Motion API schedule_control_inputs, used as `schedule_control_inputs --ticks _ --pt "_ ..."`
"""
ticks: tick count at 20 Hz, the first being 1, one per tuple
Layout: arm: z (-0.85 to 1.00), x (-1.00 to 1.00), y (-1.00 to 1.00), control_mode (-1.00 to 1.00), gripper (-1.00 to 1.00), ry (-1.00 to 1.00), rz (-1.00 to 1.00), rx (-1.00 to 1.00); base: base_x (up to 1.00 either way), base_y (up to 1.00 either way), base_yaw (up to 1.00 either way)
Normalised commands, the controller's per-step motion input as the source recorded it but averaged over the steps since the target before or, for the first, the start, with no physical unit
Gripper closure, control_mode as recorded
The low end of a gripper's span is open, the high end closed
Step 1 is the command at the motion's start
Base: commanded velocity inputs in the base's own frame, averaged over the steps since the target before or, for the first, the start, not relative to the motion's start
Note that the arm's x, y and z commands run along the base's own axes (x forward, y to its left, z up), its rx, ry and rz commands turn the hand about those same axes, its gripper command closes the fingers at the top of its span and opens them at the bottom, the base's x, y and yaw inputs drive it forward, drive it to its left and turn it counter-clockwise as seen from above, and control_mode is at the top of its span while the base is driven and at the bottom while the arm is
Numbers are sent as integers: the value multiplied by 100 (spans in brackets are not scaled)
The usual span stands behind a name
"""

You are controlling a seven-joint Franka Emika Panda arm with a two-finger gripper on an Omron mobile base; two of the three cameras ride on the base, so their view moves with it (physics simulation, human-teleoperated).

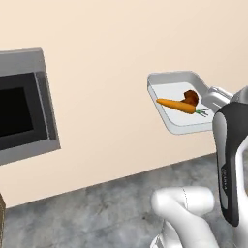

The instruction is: Place the tupperware containing the chicken drumstick and carrot meal in the microwave. Close the microwave door and press the start button to reheat the meal.

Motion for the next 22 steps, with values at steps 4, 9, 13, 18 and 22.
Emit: schedule_control_inputs --ticks 4,9,13,18,22 --pt "0 0 0 100 100 0 0 0 100 -6 2" --pt "0 0 0 100 100 0 0 0 100 -23 20" --pt "0 0 0 100 100 0 0 0 100 -53 42" --pt "0 0 0 100 100 0 0 0 83 -66 61" --pt "0 0 0 100 100 0 0 0 65 -64 69"
